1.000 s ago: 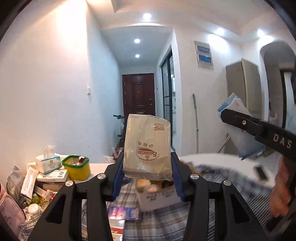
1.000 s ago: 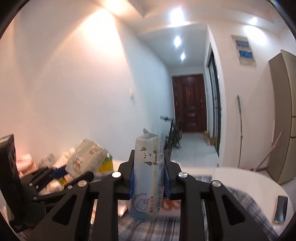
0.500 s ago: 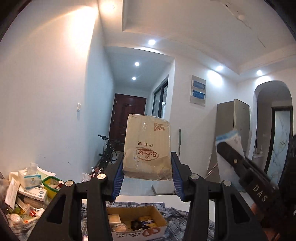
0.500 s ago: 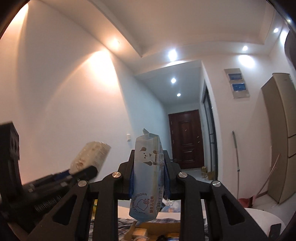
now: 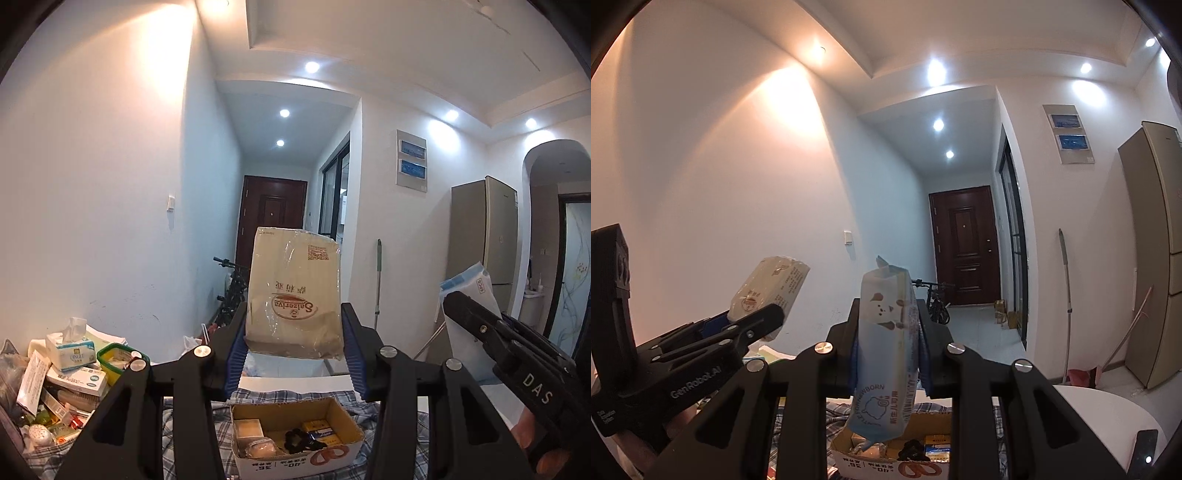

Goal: Organize objects
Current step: 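Lift the white packet and wipes pack with both grippers over the box, then lower the white packet into the box and open the left gripper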

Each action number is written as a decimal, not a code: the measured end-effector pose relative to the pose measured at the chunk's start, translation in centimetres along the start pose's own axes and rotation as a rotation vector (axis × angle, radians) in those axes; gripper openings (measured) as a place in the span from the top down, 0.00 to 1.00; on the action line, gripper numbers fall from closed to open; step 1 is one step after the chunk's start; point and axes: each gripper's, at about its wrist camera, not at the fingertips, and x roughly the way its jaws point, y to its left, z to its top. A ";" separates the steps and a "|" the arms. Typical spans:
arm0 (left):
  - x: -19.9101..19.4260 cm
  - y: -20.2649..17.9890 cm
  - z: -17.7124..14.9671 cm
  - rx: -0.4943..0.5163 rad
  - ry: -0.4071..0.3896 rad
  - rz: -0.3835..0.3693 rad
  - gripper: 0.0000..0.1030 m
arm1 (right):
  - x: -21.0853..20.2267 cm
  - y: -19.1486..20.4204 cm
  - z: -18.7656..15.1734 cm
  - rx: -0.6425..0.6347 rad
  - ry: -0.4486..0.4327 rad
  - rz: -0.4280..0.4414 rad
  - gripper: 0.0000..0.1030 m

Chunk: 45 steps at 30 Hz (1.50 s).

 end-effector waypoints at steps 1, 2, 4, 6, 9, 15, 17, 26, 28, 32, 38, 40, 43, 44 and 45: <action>0.1 0.2 0.0 -0.002 0.005 -0.001 0.52 | 0.0 -0.4 0.2 0.003 0.000 -0.005 0.77; 0.5 0.0 0.3 -0.002 0.007 0.002 0.52 | -0.1 -0.5 0.3 0.003 0.003 -0.011 0.77; 0.9 0.2 0.4 -0.009 0.013 0.011 0.52 | 0.1 -1.0 0.4 0.008 0.008 -0.028 0.77; 1.4 0.3 0.4 -0.019 0.024 0.011 0.52 | 0.6 -1.5 0.4 0.011 0.019 -0.039 0.77; 2.7 0.5 -0.1 -0.013 0.056 0.017 0.52 | 1.3 -1.5 -0.2 0.013 0.044 -0.060 0.77; 6.8 0.7 -1.6 -0.007 0.157 0.041 0.52 | 4.0 -2.5 -1.4 0.015 0.127 -0.092 0.77; 8.9 1.0 -2.5 -0.010 0.215 0.040 0.52 | 5.0 -3.3 -1.9 0.032 0.158 -0.093 0.77; 18.1 1.7 -9.2 -0.006 0.523 0.072 0.52 | 10.8 -5.8 -6.2 0.043 0.388 -0.116 0.77; 19.7 1.4 -10.7 0.011 0.576 0.075 0.52 | 12.0 -6.4 -7.3 0.062 0.444 -0.110 0.77; 21.6 1.1 -13.4 0.011 0.660 0.050 0.52 | 13.4 -7.2 -8.9 0.081 0.515 -0.113 0.77; 23.7 0.6 -17.5 -0.037 0.760 -0.061 0.52 | 14.8 -8.7 -9.3 0.093 0.552 -0.131 0.77; 24.2 0.3 -18.4 -0.015 0.769 -0.040 0.52 | 14.7 -8.6 -9.5 0.094 0.559 -0.135 0.77; 24.6 0.1 -19.2 0.023 0.769 0.006 0.52 | 15.2 -8.5 -9.9 0.094 0.574 -0.138 0.77; 24.7 0.2 -19.3 0.017 0.781 0.001 0.52 | 15.4 -8.6 -10.0 0.095 0.580 -0.138 0.77; 24.8 0.4 -19.5 0.000 0.799 -0.012 0.52 | 15.5 -8.6 -10.1 0.094 0.585 -0.137 0.77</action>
